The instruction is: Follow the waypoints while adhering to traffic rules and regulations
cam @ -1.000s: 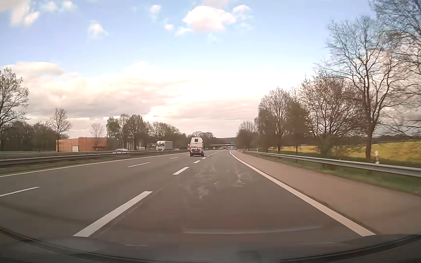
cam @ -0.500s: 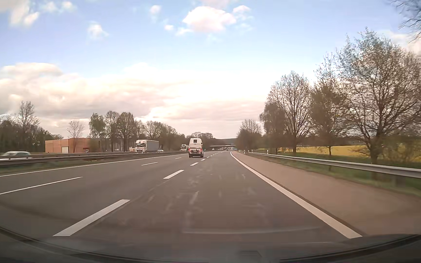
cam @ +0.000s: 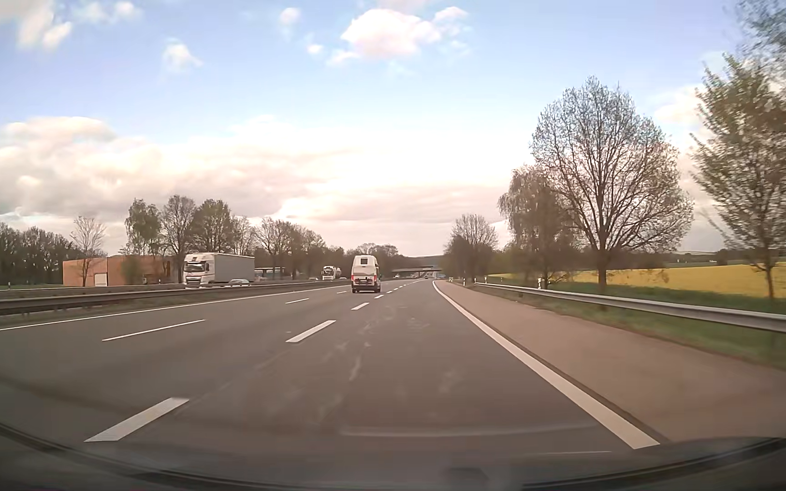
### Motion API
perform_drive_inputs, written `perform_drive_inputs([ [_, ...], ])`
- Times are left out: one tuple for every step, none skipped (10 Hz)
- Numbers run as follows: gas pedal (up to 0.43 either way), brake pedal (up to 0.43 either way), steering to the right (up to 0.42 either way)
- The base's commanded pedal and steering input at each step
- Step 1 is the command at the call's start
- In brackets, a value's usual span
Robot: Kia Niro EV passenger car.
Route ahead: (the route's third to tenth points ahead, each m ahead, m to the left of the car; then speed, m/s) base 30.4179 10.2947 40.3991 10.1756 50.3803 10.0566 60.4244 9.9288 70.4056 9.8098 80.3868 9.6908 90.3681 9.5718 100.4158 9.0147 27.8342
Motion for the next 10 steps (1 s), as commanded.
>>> perform_drive_inputs([
  [0.000, 0.043, -0.002],
  [0.000, 0.055, -0.002],
  [0.000, 0.061, -0.002],
  [0.000, 0.061, -0.002],
  [0.000, 0.079, -0.001],
  [0.000, 0.091, 0.000],
  [0.000, 0.091, 0.000],
  [0.000, 0.079, 0.000],
  [0.000, 0.110, 0.000],
  [0.000, 0.122, 0.000],
])
